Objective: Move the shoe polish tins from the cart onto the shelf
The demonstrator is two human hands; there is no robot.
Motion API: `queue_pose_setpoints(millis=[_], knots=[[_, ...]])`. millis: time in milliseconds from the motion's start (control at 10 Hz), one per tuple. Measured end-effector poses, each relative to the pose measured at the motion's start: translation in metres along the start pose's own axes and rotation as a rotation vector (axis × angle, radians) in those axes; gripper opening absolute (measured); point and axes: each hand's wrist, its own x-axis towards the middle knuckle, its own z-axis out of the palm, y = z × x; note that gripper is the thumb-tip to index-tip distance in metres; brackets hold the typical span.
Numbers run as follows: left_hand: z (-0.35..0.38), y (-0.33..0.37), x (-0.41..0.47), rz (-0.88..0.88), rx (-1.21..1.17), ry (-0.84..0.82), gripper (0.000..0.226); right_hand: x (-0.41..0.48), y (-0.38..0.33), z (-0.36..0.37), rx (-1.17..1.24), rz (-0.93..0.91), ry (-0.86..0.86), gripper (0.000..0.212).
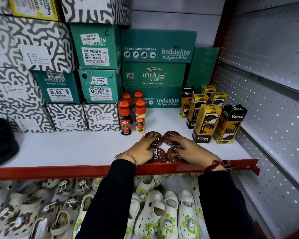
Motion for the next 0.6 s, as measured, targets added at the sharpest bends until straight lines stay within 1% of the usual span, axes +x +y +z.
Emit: queue_pose_setpoints(millis=[200,400,500,600], knots=[[0.005,0.001,-0.005,-0.002,0.013,0.003,0.061,-0.006,0.001,-0.002,0.0,0.0,0.025,0.06],[0.003,0.004,-0.01,-0.013,0.014,-0.012,0.06,-0.007,0.002,-0.003,-0.011,0.032,-0.001,0.06],[0.004,0.005,-0.012,-0.022,0.033,-0.006,0.06,-0.008,-0.002,-0.004,-0.013,0.015,0.006,0.055],[-0.001,0.01,-0.012,0.008,-0.003,0.093,0.059,-0.01,-0.011,-0.013,0.004,-0.011,0.113,0.049]])
